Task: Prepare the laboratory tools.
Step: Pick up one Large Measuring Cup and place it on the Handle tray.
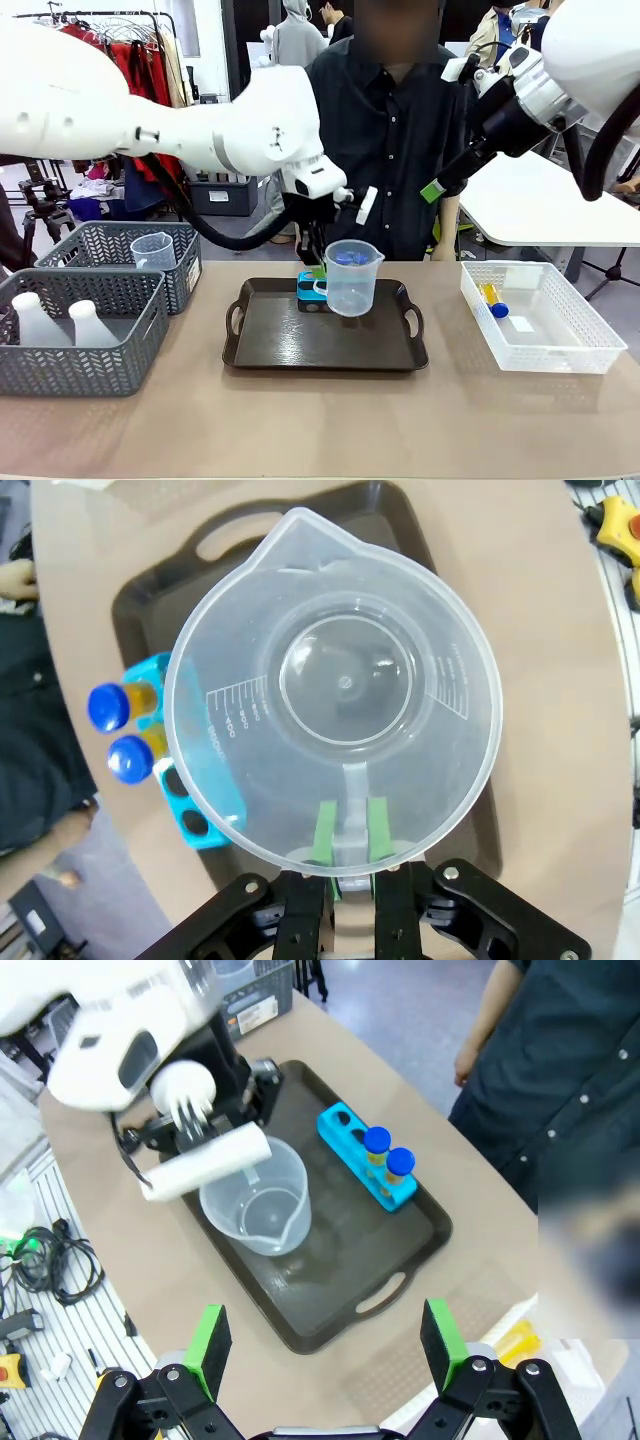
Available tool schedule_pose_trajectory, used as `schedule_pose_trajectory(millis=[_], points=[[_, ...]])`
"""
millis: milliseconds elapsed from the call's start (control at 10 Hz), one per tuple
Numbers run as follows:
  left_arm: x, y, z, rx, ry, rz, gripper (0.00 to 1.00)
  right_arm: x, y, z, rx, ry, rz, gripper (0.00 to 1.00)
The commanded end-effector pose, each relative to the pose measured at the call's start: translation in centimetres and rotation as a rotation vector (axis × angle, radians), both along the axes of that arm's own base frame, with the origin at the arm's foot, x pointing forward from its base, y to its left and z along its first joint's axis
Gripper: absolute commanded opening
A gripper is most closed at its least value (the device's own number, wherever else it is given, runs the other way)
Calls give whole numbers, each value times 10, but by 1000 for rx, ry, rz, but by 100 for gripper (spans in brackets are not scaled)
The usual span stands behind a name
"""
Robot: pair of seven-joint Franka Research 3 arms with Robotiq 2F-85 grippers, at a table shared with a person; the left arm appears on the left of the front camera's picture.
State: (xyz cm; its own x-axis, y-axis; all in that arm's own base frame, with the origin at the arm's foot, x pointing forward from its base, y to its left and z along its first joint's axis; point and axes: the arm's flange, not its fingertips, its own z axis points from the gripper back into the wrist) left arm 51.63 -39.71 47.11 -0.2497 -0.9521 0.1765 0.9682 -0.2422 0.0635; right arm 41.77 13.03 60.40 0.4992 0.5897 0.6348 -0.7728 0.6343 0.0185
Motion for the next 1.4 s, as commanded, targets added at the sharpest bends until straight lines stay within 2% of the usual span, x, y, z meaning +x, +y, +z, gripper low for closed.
schedule_pose_trajectory(millis=[0, 100, 300, 1200, 1300], points=[[7, -11, -17, 16, -34, -34, 0, 0, -1, 0, 11, 0, 5, 100], [9, -21, -29, 17, -13, -37, 0, 0, -1, 0, 11, 0, 5, 100], [17, -35, -51, 19, -39, -61, 0, 0, -1, 0, 11, 0, 5, 100], [29, -47, -87, 19, 12, -66, 0, 0, -1, 0, 11, 0, 5, 100], [29, -47, -91, 20, 20, -70, 7, 0, -1, 0, 11, 0, 5, 100]])
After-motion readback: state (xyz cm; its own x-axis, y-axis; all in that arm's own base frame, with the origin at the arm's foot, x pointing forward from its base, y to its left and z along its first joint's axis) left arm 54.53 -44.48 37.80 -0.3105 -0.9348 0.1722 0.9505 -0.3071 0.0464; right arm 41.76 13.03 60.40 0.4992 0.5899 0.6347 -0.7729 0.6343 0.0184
